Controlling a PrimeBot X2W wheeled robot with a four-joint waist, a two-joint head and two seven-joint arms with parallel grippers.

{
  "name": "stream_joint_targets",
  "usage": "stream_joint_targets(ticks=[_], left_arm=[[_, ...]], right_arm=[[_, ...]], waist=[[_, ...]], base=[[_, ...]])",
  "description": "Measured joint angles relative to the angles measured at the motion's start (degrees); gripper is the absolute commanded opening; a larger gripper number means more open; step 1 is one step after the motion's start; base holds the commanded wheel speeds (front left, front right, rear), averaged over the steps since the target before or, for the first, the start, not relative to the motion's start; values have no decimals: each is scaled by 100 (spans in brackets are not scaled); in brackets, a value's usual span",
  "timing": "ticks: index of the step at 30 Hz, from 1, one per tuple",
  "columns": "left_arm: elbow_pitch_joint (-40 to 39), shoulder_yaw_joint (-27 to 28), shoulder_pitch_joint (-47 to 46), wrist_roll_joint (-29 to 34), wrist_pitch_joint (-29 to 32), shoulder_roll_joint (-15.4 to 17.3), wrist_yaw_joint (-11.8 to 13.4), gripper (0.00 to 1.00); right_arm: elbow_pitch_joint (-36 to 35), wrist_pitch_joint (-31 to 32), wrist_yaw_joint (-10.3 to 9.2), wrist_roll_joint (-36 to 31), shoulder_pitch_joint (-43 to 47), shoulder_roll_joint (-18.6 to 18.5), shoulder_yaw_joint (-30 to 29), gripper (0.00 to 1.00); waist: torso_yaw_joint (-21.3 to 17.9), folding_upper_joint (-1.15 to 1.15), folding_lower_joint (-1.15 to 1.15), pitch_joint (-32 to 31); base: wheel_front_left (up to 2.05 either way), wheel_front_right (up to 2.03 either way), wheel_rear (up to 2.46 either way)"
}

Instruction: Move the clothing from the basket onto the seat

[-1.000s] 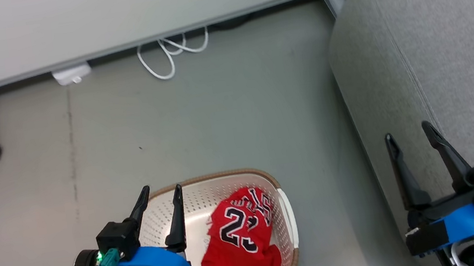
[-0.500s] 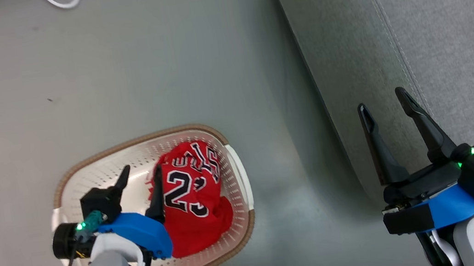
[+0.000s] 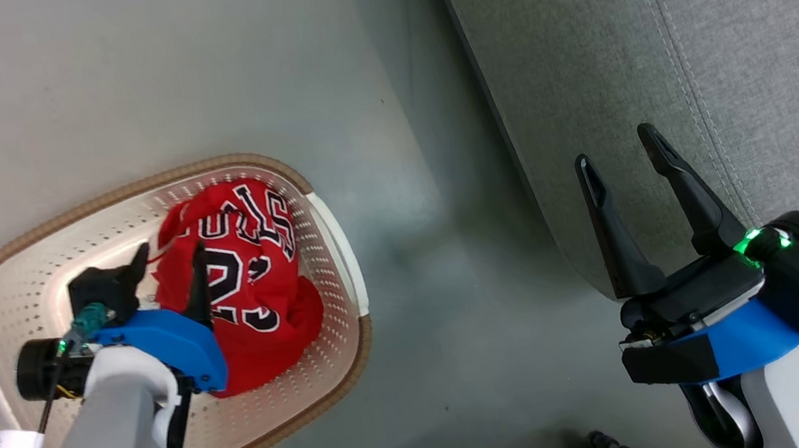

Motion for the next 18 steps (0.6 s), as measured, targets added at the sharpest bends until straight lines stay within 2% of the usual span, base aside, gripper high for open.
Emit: stream_joint_targets(ticks=[12, 18], left_arm=[[468, -94, -448, -105, -7, 247, 0, 100], [724, -169, -526, -176, 185, 245, -1, 100]], right_arm=[[-37, -43, 0, 193, -151, 0, 194, 100], [-69, -45, 0, 323, -204, 0, 275, 100]], waist=[[-308, 0, -1, 578], [-444, 0, 0, 735]], base=[[0, 0, 0], [0, 0, 0]])
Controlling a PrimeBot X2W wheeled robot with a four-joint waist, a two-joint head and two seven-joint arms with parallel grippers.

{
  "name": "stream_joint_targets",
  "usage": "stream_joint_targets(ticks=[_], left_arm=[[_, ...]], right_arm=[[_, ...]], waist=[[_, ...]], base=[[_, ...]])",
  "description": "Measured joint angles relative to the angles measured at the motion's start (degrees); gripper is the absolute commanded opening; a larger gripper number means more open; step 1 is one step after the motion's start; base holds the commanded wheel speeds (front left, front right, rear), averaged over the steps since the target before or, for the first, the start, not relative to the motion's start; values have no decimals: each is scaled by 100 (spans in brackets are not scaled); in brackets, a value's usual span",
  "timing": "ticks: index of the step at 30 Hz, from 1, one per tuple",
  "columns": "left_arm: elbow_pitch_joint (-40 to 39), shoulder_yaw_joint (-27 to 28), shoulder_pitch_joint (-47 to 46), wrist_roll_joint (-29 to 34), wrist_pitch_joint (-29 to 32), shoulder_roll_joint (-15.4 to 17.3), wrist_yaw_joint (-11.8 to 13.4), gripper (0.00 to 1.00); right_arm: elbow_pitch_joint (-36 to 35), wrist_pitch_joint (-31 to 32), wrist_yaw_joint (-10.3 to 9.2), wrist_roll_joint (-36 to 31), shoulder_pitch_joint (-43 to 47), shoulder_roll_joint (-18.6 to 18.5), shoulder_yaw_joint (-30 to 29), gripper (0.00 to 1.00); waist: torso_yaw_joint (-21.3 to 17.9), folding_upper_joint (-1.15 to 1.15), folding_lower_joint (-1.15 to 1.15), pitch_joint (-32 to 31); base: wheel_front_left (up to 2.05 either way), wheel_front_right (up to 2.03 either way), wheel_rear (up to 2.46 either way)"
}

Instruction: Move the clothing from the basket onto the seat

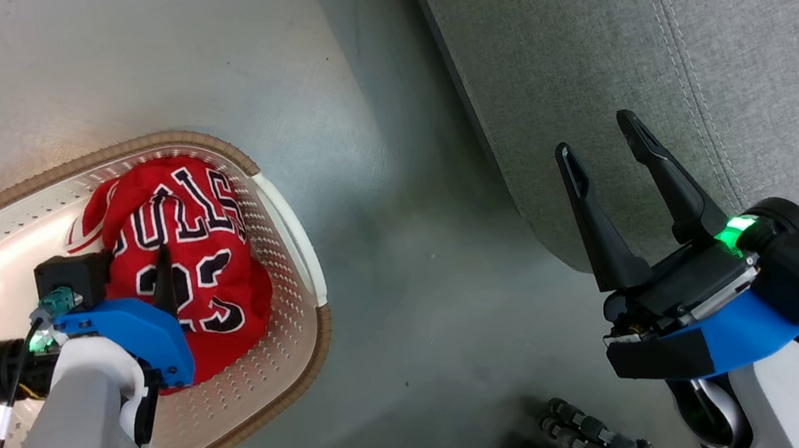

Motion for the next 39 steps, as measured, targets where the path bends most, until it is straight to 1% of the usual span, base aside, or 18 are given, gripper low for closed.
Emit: stream_joint_targets(ticks=[11, 22, 23, 24, 25, 26, 27, 39], left_arm=[[463, -65, -92, -231, 690, -41, 0, 100], [536, -223, -109, -398, 891, -111, 0, 100], [536, -245, -109, -408, 915, -112, 0, 91], [535, -269, -109, -427, 928, -114, 0, 64], [534, -294, -110, -453, 931, -116, 0, 40], [533, -318, -110, -455, 947, -116, 0, 11], [531, -336, -110, -469, 958, -116, 0, 0], [436, -555, -107, -679, 977, -102, 0, 0]], right_arm=[[-29, -2, 0, 74, -8, 0, 3, 100], [-40, -3, 0, 74, -16, 0, -14, 100], [-42, -3, 0, 74, -20, 0, -16, 100], [-43, -3, 0, 74, -22, 0, -19, 100], [-43, -3, 0, 74, -23, 0, -19, 100], [-43, -3, 0, 74, -24, 0, -19, 100], [-43, -3, 0, 74, -24, 0, -21, 100], [-43, -3, 0, 63, -27, 0, -53, 100]], waist=[[-78, 0, -1, 52], [-48, 1, -1, 79], [-44, 1, -1, 79], [-40, 1, -1, 79], [-37, 1, -1, 80], [-33, 1, -1, 79], [-31, 1, -1, 78], [-15, 1, -1, 11]], base=[[0, 0, 0], [0, 0, 0], [0, 0, 0], [0, 0, 0], [0, 0, 0], [0, 0, 0], [0, 0, 0], [0, 0, 0]])
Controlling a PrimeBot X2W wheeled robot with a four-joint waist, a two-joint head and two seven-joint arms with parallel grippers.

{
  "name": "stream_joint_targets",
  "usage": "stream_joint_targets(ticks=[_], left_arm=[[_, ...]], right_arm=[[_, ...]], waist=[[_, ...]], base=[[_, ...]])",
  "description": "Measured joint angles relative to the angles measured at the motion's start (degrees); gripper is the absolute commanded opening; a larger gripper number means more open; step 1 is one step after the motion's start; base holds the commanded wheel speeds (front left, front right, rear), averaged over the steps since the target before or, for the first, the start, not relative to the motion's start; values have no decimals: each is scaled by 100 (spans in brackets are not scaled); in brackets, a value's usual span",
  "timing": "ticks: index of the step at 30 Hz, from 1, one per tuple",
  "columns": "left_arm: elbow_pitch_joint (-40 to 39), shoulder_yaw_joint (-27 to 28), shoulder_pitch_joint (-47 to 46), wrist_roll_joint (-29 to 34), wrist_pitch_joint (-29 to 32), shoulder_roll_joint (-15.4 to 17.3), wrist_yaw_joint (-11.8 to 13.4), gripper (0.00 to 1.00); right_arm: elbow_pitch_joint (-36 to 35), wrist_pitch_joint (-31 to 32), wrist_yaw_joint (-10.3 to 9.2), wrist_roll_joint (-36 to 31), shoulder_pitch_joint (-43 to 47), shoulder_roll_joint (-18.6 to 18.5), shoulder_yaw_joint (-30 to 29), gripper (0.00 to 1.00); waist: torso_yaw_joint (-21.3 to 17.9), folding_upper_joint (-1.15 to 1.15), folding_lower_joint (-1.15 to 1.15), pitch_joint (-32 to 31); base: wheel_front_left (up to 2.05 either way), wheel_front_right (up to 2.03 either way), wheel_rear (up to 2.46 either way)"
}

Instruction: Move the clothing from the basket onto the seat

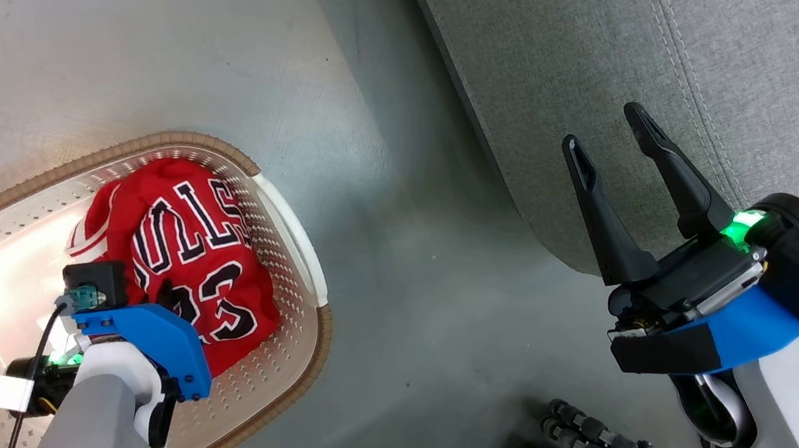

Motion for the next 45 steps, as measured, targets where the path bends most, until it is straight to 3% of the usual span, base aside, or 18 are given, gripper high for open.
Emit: stream_joint_targets(ticks=[18, 31, 45], left_arm=[[-316, -448, 197, -409, -356, -321, 0, 0], [-858, -1316, 670, -839, -853, -615, 0, 0], [-1045, -2135, 1081, -1267, -1061, -725, 0, 0]], right_arm=[[113, 0, 0, -334, 1, 2, -183, 100], [298, 91, 0, -728, 299, 5, -378, 100], [288, 505, 0, -838, 963, 4, -421, 100]], waist=[[332, 0, 0, -736], [877, 0, -1, -1993], [1530, 0, -2, -3484]], base=[[0, 0, 0], [0, 0, 0], [0, 0, 0]])
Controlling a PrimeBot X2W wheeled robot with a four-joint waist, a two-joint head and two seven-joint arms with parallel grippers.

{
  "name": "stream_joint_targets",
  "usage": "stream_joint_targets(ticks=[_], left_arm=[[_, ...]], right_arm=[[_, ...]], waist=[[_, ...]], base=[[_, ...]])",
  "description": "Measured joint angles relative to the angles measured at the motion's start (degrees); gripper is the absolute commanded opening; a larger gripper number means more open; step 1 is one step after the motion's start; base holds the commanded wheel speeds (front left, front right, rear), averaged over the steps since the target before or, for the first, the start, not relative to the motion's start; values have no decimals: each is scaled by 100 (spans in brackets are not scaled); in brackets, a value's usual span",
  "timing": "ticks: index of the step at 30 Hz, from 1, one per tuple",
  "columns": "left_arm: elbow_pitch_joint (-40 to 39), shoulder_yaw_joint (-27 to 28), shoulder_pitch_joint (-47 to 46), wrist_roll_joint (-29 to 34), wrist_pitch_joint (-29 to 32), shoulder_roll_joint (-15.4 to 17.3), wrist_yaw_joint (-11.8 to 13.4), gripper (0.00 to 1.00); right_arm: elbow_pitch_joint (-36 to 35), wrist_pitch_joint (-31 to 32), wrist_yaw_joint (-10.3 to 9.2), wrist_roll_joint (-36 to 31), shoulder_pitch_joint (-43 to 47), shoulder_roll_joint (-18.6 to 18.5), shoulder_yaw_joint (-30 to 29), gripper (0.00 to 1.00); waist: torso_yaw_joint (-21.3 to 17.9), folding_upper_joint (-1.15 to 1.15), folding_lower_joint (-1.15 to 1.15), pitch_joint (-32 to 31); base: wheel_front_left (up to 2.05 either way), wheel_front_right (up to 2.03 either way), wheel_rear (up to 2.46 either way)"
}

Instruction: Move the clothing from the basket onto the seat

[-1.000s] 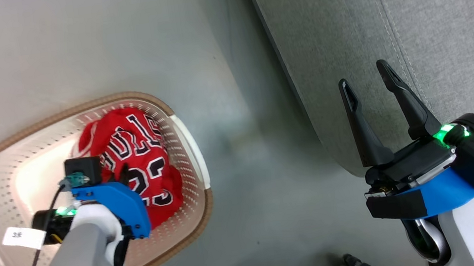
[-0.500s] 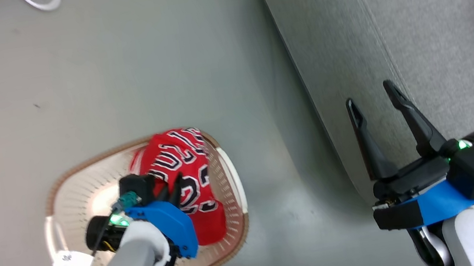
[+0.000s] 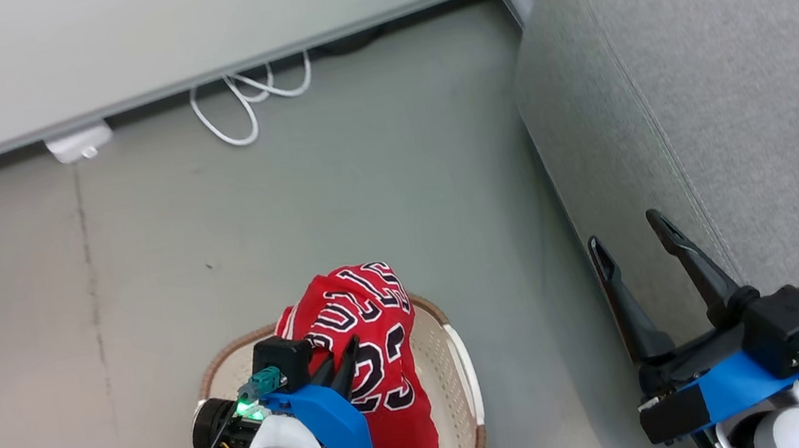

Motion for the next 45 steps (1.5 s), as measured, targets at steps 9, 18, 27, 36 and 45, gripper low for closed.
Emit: stream_joint_targets(ticks=[9, 18, 27, 36, 45], left_arm=[[-185, -389, 14, -237, -51, -92, 0, 0], [-502, -809, -159, -393, -82, -191, 0, 0], [-797, -1229, -613, -579, -36, -283, 0, 0], [-1279, -1528, -1303, -947, 36, -309, 0, 0], [-1511, -1878, -1578, -1249, 90, -309, 86, 0]], right_arm=[[-129, 240, 0, -40, 302, 0, -16, 100], [-141, 371, 0, -34, 550, 0, 70, 100], [-108, 439, 0, -11, 712, 0, 102, 100], [-134, 536, 0, -56, 804, 0, 34, 100], [-120, 560, 0, -56, 844, 0, 12, 100]], waist=[[366, 0, 0, -694], [554, 0, 1, -1150], [613, 0, 1, -1410], [627, -1, 2, -1508], [591, 0, 2, -1544]], base=[[0, 0, 0], [0, 0, 0], [0, 0, 0], [0, 0, 0], [0, 0, 0]])
